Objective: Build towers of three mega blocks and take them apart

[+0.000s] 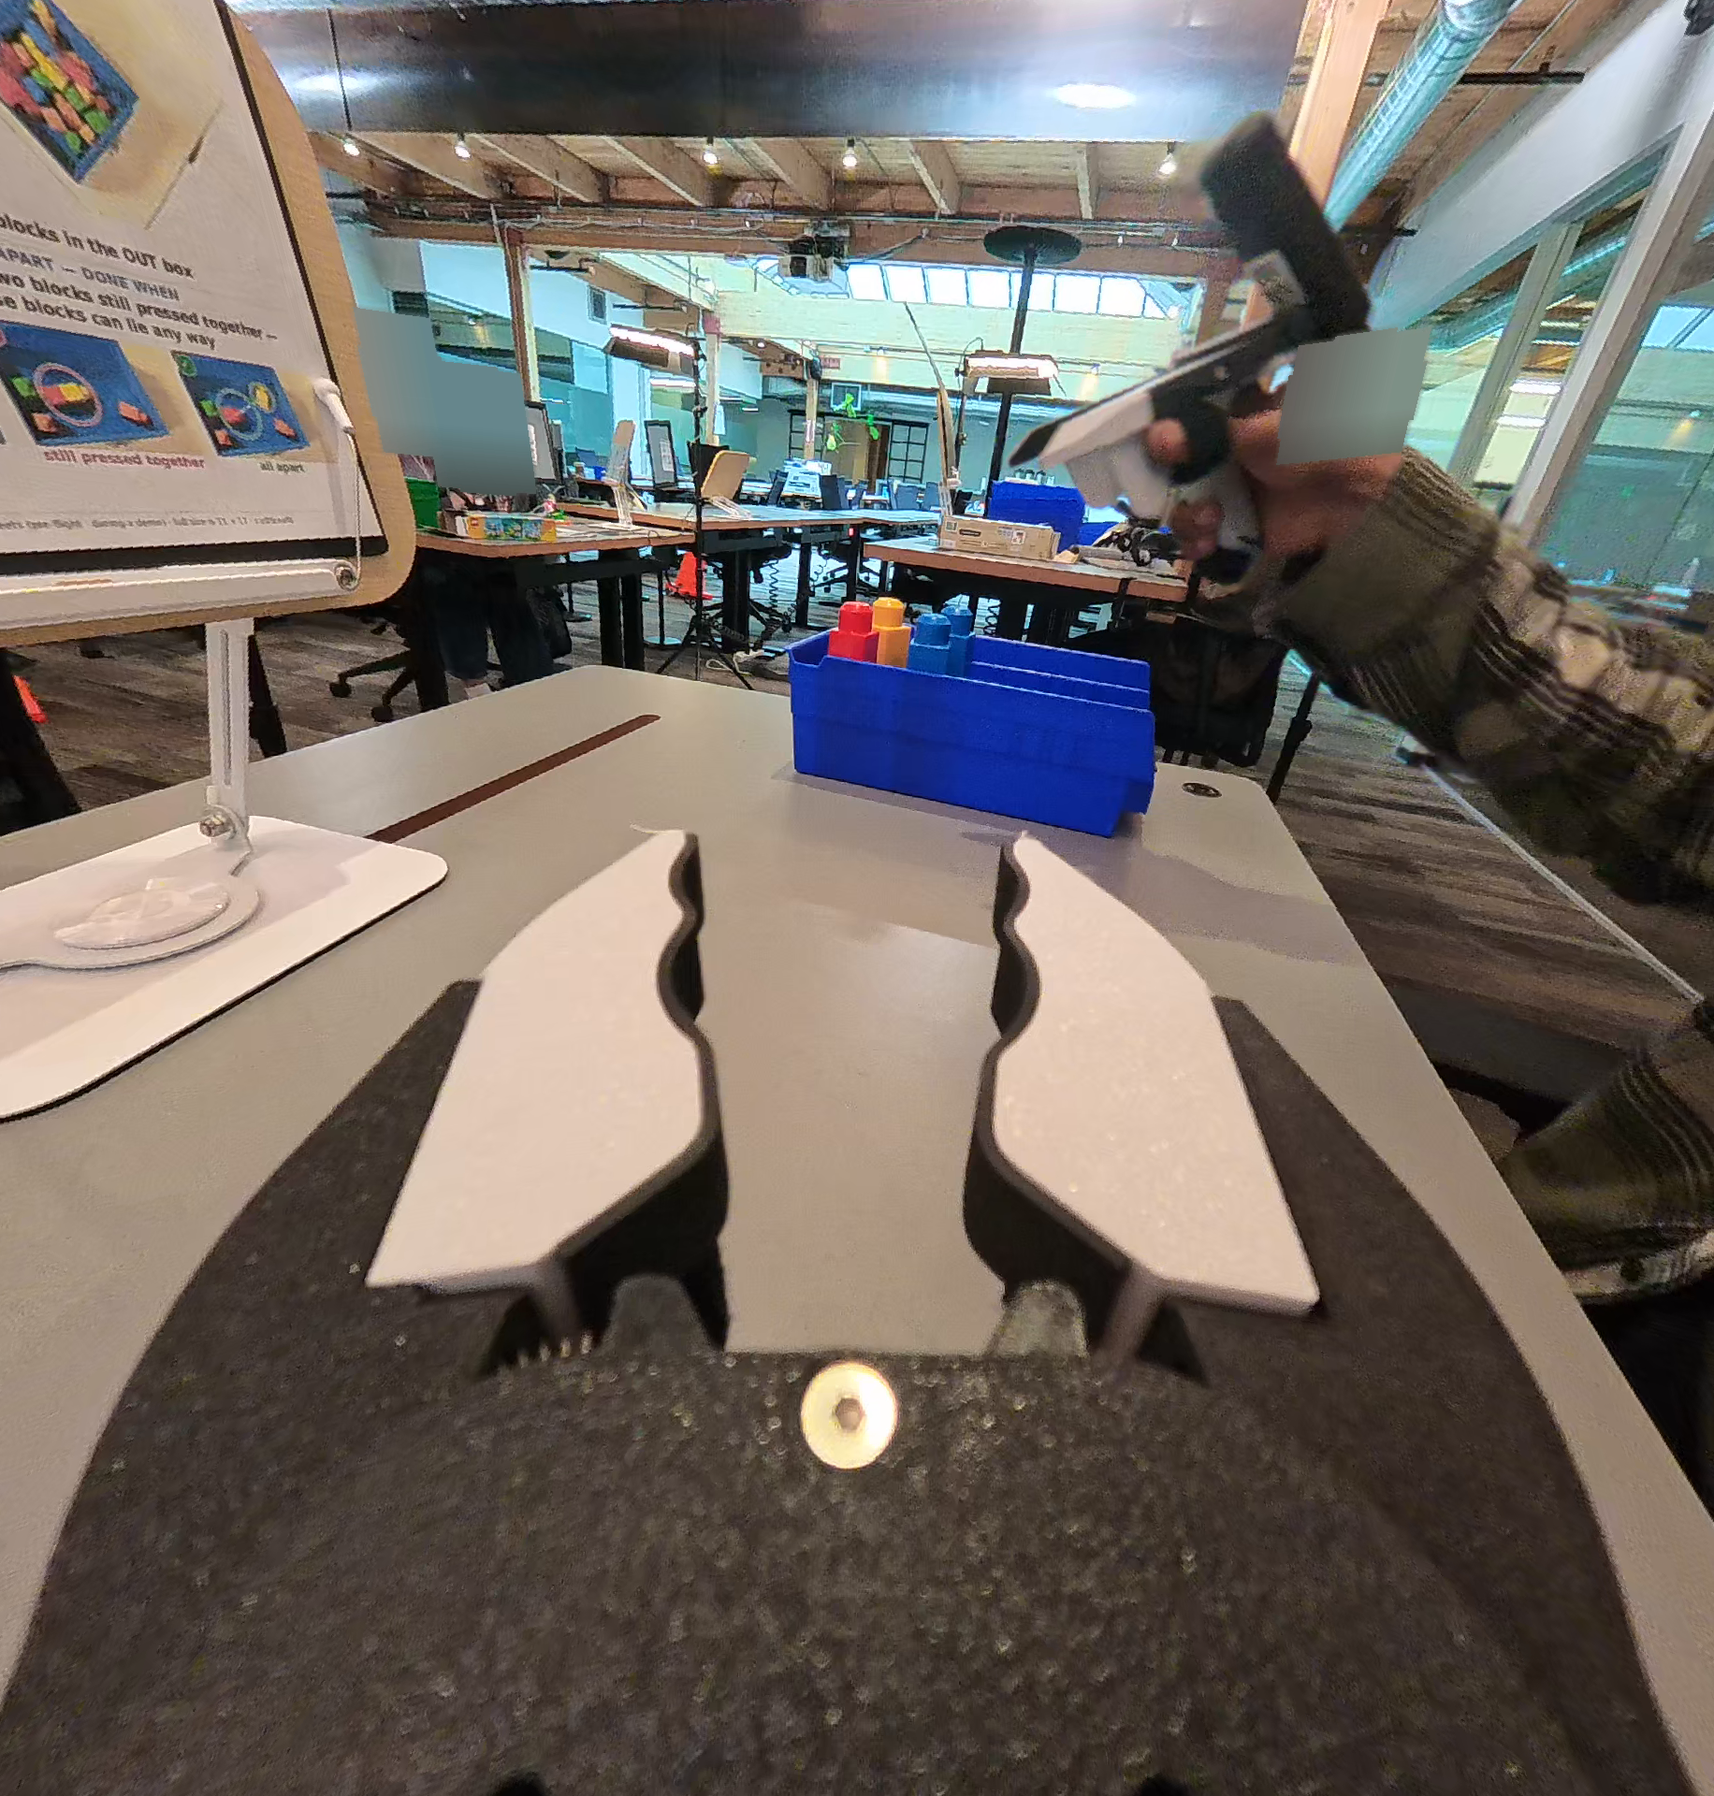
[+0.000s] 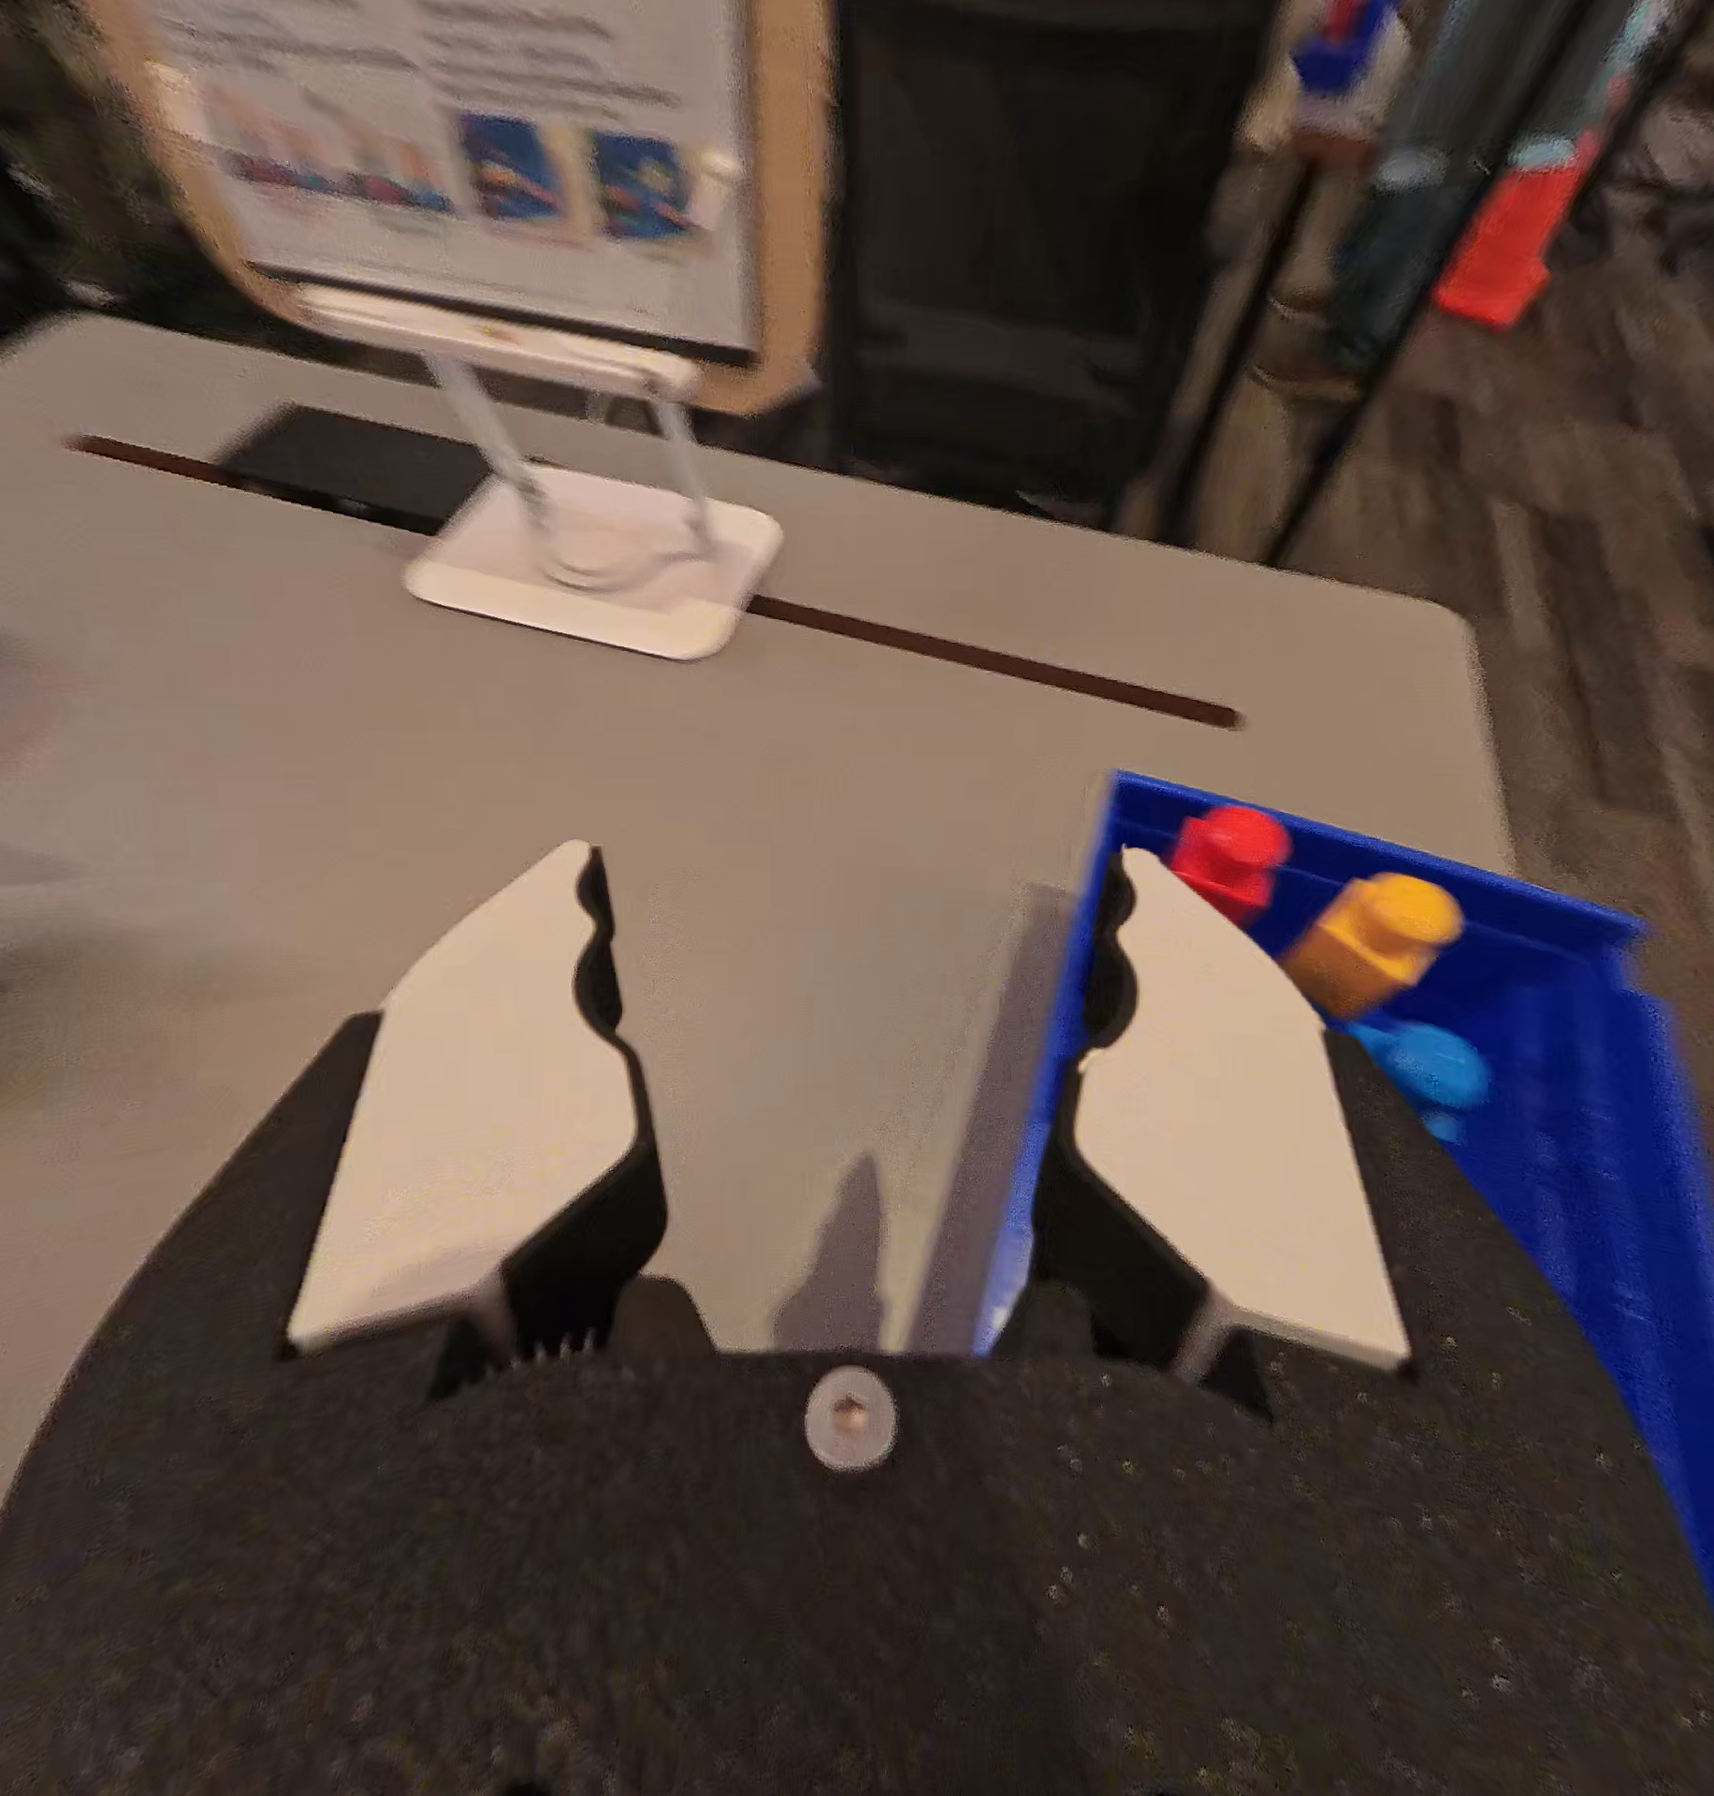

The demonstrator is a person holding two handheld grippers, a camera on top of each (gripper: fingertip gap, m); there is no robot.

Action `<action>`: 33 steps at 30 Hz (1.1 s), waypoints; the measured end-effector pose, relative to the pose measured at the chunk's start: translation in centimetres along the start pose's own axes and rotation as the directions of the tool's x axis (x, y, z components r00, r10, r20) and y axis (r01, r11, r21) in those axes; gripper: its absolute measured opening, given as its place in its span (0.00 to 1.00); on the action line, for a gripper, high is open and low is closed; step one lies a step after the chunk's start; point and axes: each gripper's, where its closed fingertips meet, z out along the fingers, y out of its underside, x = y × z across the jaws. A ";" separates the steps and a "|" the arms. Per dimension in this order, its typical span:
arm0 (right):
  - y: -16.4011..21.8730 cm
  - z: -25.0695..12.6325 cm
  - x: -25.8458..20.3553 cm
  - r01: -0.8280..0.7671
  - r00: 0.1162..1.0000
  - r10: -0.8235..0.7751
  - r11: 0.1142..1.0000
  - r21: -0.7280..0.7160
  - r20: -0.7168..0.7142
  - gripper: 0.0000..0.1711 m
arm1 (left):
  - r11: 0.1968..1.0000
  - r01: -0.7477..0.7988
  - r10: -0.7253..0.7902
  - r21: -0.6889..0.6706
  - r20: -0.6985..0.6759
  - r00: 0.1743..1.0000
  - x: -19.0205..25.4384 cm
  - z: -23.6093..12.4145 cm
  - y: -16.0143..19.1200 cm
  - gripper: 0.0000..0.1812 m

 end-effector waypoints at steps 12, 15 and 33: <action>5.7 2.5 -15.3 -0.007 0.927 -0.057 0.985 0.170 0.371 0.52 | 0.997 -0.082 0.081 -0.006 0.183 0.980 2.2 -2.8 -6.1 0.42; 6.6 3.1 -16.1 -0.014 0.917 -0.053 0.986 0.166 0.395 0.51 | 0.990 -0.112 0.131 -0.083 0.290 0.948 2.2 -6.6 -8.3 0.41; 8.3 3.5 -18.1 0.062 0.887 -0.125 0.986 0.152 0.444 0.47 | 0.559 0.411 0.324 -0.720 0.647 0.690 -4.8 -33.6 6.0 0.29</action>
